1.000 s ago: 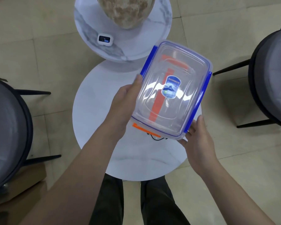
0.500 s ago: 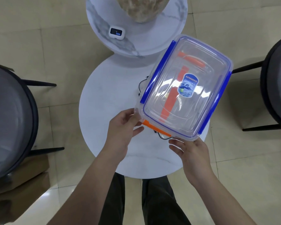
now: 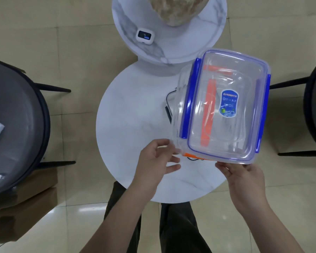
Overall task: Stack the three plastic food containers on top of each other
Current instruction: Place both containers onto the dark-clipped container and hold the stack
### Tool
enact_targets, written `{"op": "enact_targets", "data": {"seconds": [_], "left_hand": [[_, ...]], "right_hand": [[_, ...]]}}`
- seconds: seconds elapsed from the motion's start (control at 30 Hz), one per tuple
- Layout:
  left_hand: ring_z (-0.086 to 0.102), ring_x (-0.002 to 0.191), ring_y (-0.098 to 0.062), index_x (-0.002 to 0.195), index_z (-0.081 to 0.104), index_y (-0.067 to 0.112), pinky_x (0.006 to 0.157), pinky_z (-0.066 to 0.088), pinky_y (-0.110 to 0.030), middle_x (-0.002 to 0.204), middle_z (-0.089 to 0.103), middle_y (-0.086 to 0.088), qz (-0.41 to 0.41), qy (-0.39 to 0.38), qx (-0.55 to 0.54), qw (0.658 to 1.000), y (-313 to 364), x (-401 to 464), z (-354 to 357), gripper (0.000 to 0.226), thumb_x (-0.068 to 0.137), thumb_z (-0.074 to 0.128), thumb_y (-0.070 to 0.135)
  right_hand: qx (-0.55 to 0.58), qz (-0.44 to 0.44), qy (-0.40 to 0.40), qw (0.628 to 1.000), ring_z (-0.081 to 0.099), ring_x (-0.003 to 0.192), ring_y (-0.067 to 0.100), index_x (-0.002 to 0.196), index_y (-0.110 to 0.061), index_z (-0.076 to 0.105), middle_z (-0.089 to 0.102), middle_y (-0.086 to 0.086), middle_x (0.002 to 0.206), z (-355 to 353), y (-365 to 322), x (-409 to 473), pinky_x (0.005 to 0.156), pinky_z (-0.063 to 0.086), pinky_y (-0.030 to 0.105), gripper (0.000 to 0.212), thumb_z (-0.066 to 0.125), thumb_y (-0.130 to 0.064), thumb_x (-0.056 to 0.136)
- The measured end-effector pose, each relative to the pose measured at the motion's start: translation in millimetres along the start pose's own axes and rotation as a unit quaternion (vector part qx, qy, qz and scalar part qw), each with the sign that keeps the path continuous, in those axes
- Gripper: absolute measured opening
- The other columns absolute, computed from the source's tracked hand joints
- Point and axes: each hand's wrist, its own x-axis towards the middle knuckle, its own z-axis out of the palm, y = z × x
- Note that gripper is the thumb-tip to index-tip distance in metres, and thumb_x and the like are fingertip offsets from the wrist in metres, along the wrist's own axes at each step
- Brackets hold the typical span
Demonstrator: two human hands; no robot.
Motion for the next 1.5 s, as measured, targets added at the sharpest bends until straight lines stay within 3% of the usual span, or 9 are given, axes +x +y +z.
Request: {"op": "enact_targets", "data": {"seconds": [0.13,0.3,0.47,0.6,0.9,1.03,1.5], "left_hand": [[0.074,0.073,-0.018,0.103,0.068,0.013,0.07,0.064,-0.032,0.084,0.079,-0.001,0.005,-0.017,0.0,1.0,-9,-3,7,0.012,0.095,0.069,0.021],[0.073,0.071,-0.016,0.1,0.066,0.015,0.073,0.064,-0.032,0.083,0.08,0.003,0.0,-0.038,0.001,0.999,-17,-2,16,0.007,0.097,0.066,0.02],[0.073,0.071,-0.013,0.098,0.066,0.016,0.076,0.065,-0.034,0.084,0.079,0.005,-0.003,-0.063,0.02,0.998,-22,0,24,0.004,0.098,0.063,0.019],[0.072,0.072,-0.009,0.098,0.068,0.016,0.069,0.065,-0.031,0.083,0.078,0.004,-0.01,-0.066,0.043,0.997,-27,1,28,0.008,0.098,0.062,0.02],[0.069,0.078,-0.012,0.09,0.068,0.024,0.066,0.064,-0.03,0.091,0.076,-0.002,-0.004,-0.058,0.076,0.995,-36,-1,39,0.008,0.097,0.064,0.025],[0.069,0.078,-0.013,0.091,0.069,0.023,0.066,0.064,-0.031,0.088,0.075,-0.001,0.014,-0.046,0.086,0.995,-38,-1,40,0.008,0.097,0.064,0.024],[0.068,0.077,-0.012,0.094,0.07,0.019,0.066,0.064,-0.03,0.086,0.074,0.002,0.042,-0.037,0.112,0.992,-34,1,46,0.006,0.096,0.064,0.02]], "right_hand": [[0.022,-0.018,-0.012,1.0,0.075,0.086,0.018,0.096,-0.019,0.079,0.08,-0.002,0.096,-5,-5,13,0.076,0.061,0.026,0.042,0.052,0.013,0.09],[0.014,-0.032,-0.011,0.999,0.076,0.088,0.015,0.087,-0.03,0.083,0.081,-0.007,0.093,-9,-13,24,0.079,0.061,0.027,0.055,0.052,0.015,0.09],[0.007,-0.03,-0.023,0.999,0.074,0.091,0.018,0.09,-0.028,0.082,0.08,-0.005,0.096,-9,-16,31,0.077,0.061,0.027,0.049,0.052,0.011,0.093],[-0.015,-0.026,-0.024,0.999,0.073,0.089,0.018,0.087,-0.033,0.082,0.08,-0.008,0.092,-12,-20,36,0.072,0.061,0.025,0.053,0.051,0.01,0.093],[-0.035,-0.013,-0.001,0.999,0.071,0.085,0.019,0.095,-0.021,0.076,0.077,-0.002,0.093,-15,-27,45,0.073,0.059,0.032,0.036,0.057,0.009,0.092],[-0.04,-0.012,-0.008,0.999,0.072,0.08,0.015,0.102,-0.017,0.073,0.076,-0.003,0.088,-16,-31,44,0.067,0.06,0.026,0.031,0.057,0.009,0.093],[-0.018,-0.019,-0.013,1.0,0.073,0.076,0.013,0.095,-0.02,0.074,0.078,-0.007,0.081,-17,-32,47,0.068,0.062,0.026,0.034,0.057,0.009,0.092]]}}
